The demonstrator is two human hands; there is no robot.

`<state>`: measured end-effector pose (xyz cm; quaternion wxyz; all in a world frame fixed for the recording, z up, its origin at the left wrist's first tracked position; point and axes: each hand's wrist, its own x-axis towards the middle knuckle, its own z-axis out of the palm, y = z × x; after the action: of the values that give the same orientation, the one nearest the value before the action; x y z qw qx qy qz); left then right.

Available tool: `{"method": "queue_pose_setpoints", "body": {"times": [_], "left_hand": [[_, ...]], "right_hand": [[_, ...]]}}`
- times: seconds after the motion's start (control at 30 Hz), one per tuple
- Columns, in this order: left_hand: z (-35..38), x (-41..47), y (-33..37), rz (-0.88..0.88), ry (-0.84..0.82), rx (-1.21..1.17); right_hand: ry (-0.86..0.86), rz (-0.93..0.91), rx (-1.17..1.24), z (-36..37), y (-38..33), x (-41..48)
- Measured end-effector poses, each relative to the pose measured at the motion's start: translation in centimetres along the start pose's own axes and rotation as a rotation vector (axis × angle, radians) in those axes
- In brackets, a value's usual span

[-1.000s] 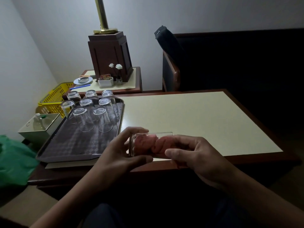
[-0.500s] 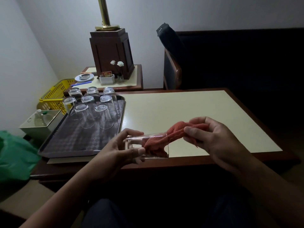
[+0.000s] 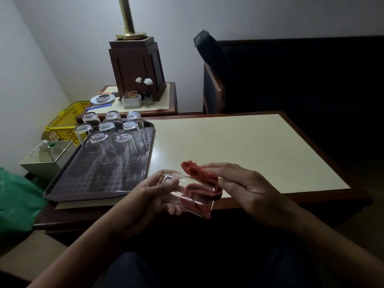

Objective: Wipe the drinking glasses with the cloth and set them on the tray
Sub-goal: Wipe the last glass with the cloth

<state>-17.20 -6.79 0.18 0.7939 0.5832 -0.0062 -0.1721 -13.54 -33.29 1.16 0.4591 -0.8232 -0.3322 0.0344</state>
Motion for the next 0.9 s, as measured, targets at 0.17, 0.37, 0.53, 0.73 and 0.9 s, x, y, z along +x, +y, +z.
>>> {"method": "queue_pose_setpoints", "body": {"times": [0.17,0.37,0.53,0.73,0.9], "left_hand": [[-0.2,0.0,0.2,-0.129,-0.063,-0.056],[0.2,-1.1,1.1,0.038,-0.154,0.061],[0.7,-1.8,2.2,0.249,-0.135,0.278],[1.4,-0.6,0.6,-0.124,-0.007,0.052],[0.6,-1.3,1.2,0.145,-0.061,0.235]], "right_hand": [[0.021,-0.401,-0.312,-0.5,-0.2,0.3],[0.152,-0.276,-0.094,0.9,0.6,0.1],[0.122,0.299,0.633,2.5,0.5,0.5],[0.273,-0.417,-0.207,2.0,1.0,-0.1],[0.178,0.118,0.149,2.1,1.2,0.1]]}}
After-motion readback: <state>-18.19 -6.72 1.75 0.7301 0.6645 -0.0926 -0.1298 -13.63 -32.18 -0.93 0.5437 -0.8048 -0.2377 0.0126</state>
